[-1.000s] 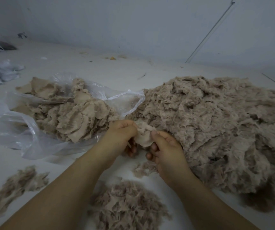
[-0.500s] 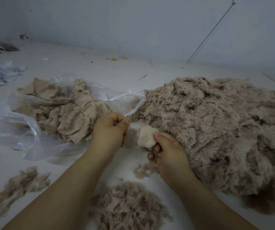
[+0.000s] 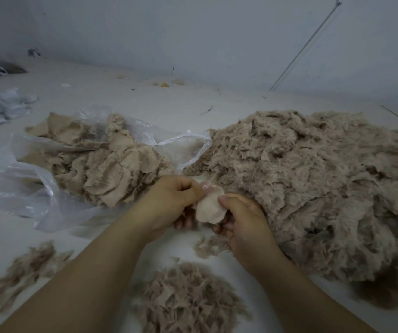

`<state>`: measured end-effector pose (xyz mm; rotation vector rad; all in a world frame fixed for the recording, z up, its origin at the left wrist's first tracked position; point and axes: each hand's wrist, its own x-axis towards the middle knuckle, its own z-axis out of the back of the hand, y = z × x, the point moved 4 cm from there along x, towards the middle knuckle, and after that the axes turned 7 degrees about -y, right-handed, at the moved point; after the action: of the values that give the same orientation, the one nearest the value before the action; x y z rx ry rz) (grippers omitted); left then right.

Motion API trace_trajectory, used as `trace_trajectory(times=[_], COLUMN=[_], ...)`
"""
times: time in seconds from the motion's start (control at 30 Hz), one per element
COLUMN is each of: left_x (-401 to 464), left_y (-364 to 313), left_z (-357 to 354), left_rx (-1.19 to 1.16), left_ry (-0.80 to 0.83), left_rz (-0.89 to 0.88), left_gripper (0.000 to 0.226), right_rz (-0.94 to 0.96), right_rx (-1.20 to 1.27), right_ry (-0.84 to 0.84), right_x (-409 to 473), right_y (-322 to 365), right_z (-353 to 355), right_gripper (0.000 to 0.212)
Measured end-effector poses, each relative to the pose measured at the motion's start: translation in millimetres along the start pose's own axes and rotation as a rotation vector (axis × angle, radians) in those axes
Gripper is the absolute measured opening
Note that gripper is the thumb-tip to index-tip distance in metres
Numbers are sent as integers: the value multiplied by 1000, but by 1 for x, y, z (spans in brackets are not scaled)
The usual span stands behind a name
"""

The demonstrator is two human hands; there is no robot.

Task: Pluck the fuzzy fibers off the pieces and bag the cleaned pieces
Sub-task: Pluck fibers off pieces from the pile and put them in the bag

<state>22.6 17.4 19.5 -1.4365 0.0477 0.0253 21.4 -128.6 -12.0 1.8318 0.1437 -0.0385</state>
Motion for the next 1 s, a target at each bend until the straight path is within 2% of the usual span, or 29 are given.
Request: trace_trajectory(times=[0.23, 0.3, 0.37, 0.4, 0.47, 0.53, 0.6, 0.73, 0.83, 0.93, 1.0], left_x=[4, 5, 3, 3, 5, 7, 9, 2, -3, -3, 0], left_y=[0, 1, 2, 3, 4, 3, 2, -2, -3, -6, -9], left_z=[5, 6, 4, 2, 4, 13, 24, 22, 5, -2, 6], left_rx=[-187, -175, -135, -124, -132, -132, -115, -45, 5, -79, -129], left_ry=[-136, -115, -71, -63, -113, -233, -278, -16, 39, -79, -229], left_rz=[-62, -58, -50, -49, -54, -57, -47, 6, -19, -93, -144], left_gripper=[31, 30, 32, 34, 38, 39, 43, 50, 41, 10, 17], right_rz=[-26, -1, 33, 51, 66, 42, 11, 12, 45, 62, 67], right_rx=[35, 41, -8, -32, -31, 13, 41, 69, 34, 13, 3], right_ry=[-48, -33, -7, -1, -4, -38, -76, -77, -38, -57, -70], right_x=[2, 2, 2, 1, 0, 0, 1, 0, 0, 1, 2], right_y=[-3, -3, -3, -3, -2, -3, -4, -4, -3, -4, -5], right_z=[4, 3, 2, 1, 1, 2, 4, 4, 4, 4, 3], right_gripper=[38, 39, 52, 52, 40, 30, 28, 30, 33, 36, 41])
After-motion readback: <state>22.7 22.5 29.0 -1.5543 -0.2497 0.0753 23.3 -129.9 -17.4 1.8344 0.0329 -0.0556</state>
